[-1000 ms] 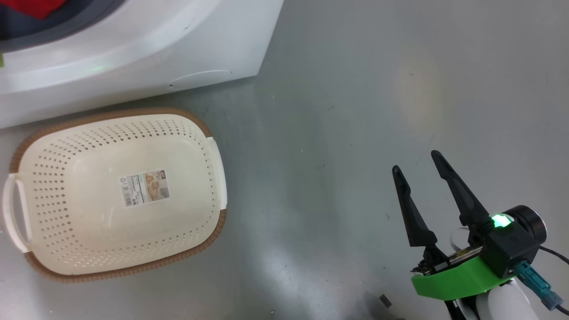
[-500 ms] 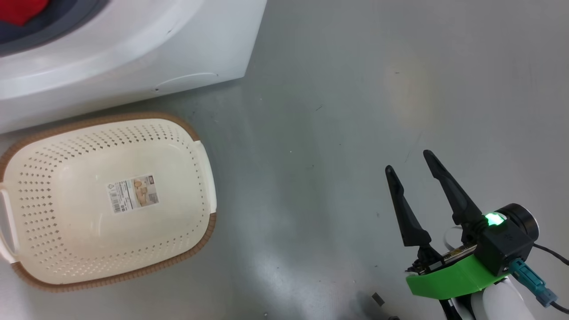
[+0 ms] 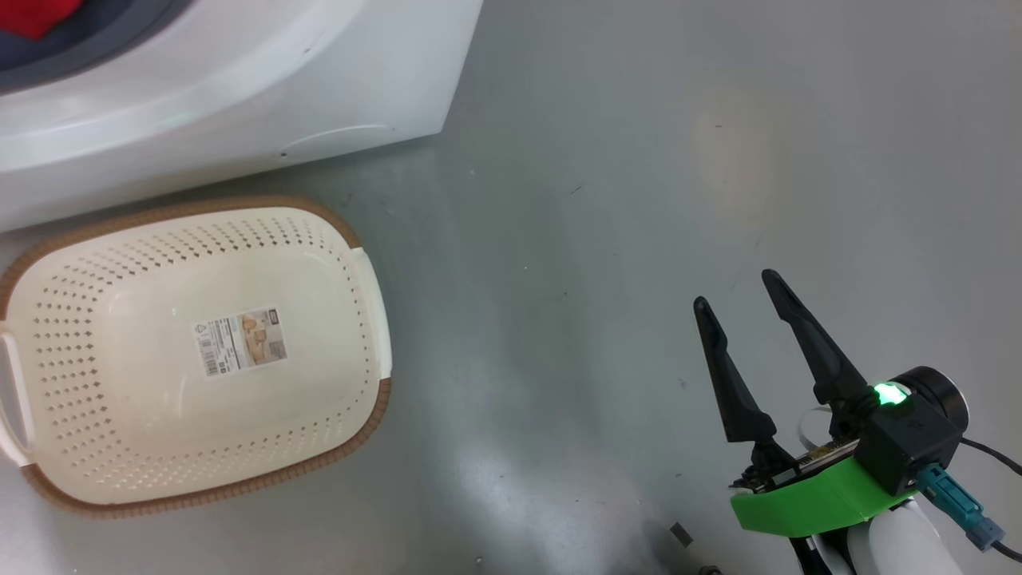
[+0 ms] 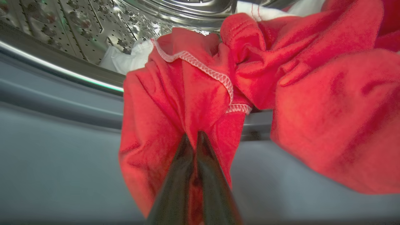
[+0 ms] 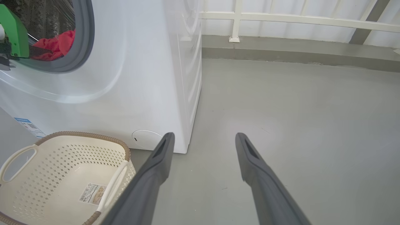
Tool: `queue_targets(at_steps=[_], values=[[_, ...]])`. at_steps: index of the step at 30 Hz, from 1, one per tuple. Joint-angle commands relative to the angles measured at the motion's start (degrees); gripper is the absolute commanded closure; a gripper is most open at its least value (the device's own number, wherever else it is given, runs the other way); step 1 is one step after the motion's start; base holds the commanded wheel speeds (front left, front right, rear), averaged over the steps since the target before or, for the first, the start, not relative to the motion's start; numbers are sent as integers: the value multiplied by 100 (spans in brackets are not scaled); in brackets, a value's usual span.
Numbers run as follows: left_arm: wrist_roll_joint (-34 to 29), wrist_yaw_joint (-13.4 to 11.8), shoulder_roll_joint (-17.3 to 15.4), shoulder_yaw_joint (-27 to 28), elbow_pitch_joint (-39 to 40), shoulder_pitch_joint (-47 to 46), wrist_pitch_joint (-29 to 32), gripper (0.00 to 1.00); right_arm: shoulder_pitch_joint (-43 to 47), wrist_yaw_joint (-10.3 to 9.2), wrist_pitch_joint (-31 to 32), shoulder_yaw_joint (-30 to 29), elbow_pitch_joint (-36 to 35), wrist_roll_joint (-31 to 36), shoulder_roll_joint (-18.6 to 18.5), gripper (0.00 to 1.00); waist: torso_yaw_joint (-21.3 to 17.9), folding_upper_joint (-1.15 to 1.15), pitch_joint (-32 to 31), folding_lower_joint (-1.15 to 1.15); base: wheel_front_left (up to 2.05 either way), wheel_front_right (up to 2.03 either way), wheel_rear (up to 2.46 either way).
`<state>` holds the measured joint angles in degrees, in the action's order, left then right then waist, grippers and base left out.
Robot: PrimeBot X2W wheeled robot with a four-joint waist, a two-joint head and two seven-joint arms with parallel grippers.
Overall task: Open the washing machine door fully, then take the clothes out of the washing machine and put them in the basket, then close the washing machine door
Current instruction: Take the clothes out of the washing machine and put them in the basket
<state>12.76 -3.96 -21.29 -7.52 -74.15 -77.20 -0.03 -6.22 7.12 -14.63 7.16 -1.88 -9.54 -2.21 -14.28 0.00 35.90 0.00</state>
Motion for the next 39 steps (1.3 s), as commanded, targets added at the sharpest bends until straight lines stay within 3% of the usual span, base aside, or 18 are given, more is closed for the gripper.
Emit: queue_targets(at_steps=[1,14,25,39], values=[[69,14,-301,30,122,138,-118,100,12,36,-37,104,-113,-42,-66,0,27,0,13,0,0,0,0],[105,106,-228,-46,796,610,-1448,100,-101,36,-37,20,-104,-115,-66,0,301,0,77,0,0,0,0],[344,-49,-55,393,3452,2183,-1496,100,-167,36,-37,-26,-99,-107,-66,0,529,0,-52,0,0,0,0],[658,-270,51,610,4849,3710,-1376,100,-170,36,-37,-108,-38,-172,-66,0,641,0,-498,0,0,0,0]])
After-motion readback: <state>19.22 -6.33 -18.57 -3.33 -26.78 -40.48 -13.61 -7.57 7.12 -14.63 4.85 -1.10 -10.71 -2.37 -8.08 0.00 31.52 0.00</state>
